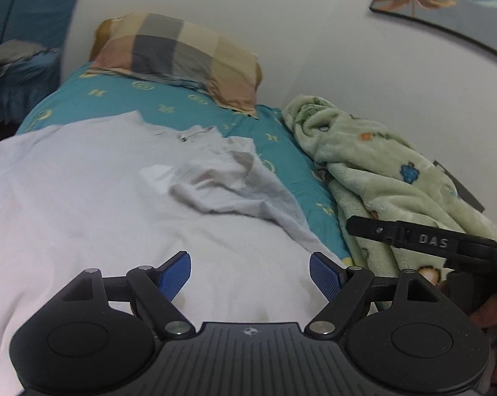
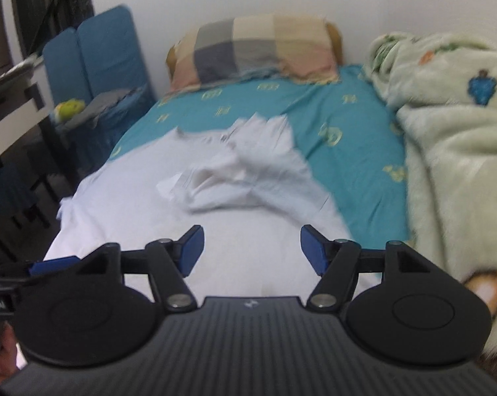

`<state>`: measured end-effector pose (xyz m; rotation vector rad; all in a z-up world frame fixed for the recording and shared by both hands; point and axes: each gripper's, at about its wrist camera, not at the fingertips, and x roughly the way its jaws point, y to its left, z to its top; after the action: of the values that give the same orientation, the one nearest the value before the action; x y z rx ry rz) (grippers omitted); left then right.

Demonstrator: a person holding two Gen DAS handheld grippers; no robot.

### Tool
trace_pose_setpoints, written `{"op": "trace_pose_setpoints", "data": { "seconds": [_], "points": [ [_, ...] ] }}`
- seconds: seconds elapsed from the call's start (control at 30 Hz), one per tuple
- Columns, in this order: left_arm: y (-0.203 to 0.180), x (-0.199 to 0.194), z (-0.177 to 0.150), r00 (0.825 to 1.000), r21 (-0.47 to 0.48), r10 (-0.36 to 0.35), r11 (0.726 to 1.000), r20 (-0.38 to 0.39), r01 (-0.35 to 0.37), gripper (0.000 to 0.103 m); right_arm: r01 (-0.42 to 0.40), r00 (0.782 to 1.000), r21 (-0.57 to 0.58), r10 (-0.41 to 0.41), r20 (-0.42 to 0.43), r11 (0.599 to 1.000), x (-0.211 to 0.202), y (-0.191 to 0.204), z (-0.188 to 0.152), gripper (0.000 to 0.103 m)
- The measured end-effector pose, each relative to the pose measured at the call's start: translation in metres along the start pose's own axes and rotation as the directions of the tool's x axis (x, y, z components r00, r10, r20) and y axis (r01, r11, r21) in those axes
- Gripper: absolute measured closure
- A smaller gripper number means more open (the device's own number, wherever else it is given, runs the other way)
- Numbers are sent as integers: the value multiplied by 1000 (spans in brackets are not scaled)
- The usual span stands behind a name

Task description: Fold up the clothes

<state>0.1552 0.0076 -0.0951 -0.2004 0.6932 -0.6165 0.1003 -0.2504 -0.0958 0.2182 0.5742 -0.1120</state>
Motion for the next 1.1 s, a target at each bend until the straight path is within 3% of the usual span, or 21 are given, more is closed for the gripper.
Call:
{"op": "trace_pose_setpoints", "data": {
  "seconds": [0.17,0.33,0.37,0.47,0.5,0.63,0.7,0.77,0.83,0.93,0.97,1.03,1.07,1.1],
  "points": [
    [-14,99,50,999,-16,-40,999,-4,40,23,33,998,91,-38,51,995,2,-33,5,36],
    [-12,210,87,997,-69,44,996,-64,-48,32,50,997,162,-60,58,985,13,-58,5,36],
    [-9,226,91,996,-84,51,995,-78,-58,42,40,997,183,-50,50,982,16,-61,4,36],
    [1,256,104,992,-144,63,986,-112,-79,99,15,999,211,-24,38,977,19,-66,3,36],
    [2,257,109,993,-154,70,985,-91,-83,100,10,999,213,-18,37,977,20,-66,2,36],
    [12,245,144,995,-155,99,984,32,-93,100,-10,999,227,-1,49,974,20,-66,2,36],
    [23,248,160,986,-171,163,973,36,-155,100,-13,999,219,3,46,976,22,-64,1,36],
    [37,262,170,970,-160,241,958,9,-237,100,-13,1000,198,11,11,980,30,-61,-1,36],
    [56,281,170,939,-122,340,931,-55,-344,100,-9,999,176,17,-45,984,41,-57,-3,36],
    [85,295,157,909,-129,377,907,-177,-402,97,-19,991,145,38,-130,989,57,-54,-7,36],
    [88,292,154,914,-146,366,908,-178,-392,96,-29,988,140,50,-147,990,61,-54,-7,36],
    [89,282,152,919,-168,354,909,-175,-382,82,-57,983,152,82,-164,987,64,-56,-7,36],
    [87,274,153,920,-173,353,908,-172,-381,62,-75,979,157,102,-174,985,67,-58,-5,36],
    [82,262,153,921,-171,354,909,-162,-380,53,-94,975,166,124,-182,982,68,-61,-4,36]
  ]
}}
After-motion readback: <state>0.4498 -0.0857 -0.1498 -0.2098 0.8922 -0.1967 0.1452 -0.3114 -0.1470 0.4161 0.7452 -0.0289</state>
